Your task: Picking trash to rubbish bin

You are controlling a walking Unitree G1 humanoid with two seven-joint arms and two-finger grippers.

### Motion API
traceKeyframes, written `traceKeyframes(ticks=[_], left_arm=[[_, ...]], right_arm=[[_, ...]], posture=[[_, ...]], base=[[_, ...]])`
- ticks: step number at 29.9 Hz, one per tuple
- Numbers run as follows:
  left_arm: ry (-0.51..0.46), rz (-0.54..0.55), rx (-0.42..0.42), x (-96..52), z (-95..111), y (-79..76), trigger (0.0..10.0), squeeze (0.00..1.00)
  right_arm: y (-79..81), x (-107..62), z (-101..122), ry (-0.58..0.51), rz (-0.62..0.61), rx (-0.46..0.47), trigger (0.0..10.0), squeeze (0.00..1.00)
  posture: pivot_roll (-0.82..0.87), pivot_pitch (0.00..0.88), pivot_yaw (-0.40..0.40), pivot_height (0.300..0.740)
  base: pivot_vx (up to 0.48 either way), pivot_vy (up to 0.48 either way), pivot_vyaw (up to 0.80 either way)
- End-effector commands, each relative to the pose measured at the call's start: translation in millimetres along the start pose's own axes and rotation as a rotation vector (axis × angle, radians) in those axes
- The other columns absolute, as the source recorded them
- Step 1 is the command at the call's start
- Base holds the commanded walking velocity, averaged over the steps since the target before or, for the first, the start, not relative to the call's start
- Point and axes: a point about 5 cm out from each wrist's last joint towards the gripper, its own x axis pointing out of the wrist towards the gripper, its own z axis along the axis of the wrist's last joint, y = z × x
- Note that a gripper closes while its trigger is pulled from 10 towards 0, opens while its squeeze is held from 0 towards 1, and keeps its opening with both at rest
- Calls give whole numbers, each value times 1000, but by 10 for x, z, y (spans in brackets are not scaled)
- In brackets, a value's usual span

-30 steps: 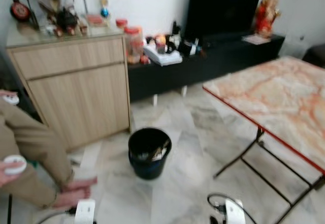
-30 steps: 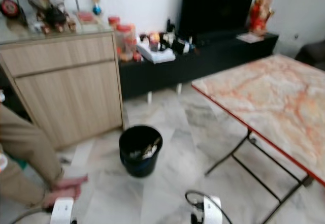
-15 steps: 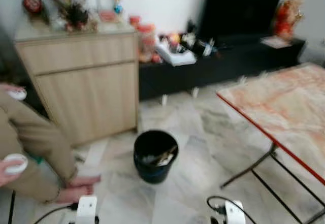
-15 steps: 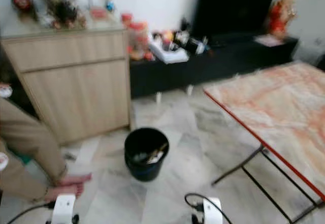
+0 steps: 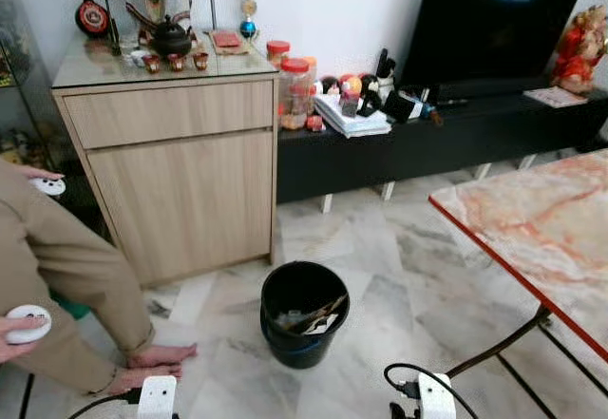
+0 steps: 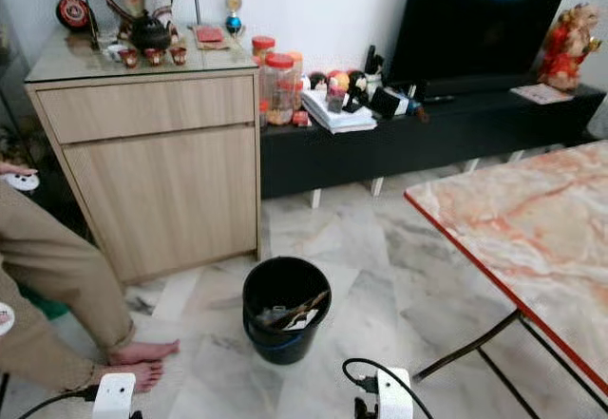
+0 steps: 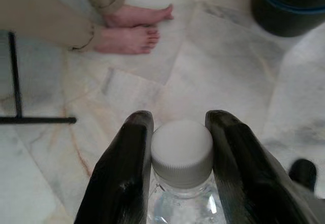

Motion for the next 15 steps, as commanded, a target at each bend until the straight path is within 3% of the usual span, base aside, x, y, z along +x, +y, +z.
traceKeyframes(ticks=[1,15], left_arm=[[-7,11,1,7,27,36,10000,0],[-9,11,11,12,43,57,10000,0]], right_arm=[[43,25,85,-22,9,1,10000,0],[52,25,82,-24,8,-4,10000,0]], posture=[[148,0,-92,740],[144,0,-76,740]], base=[[326,0,0],[322,0,0]])
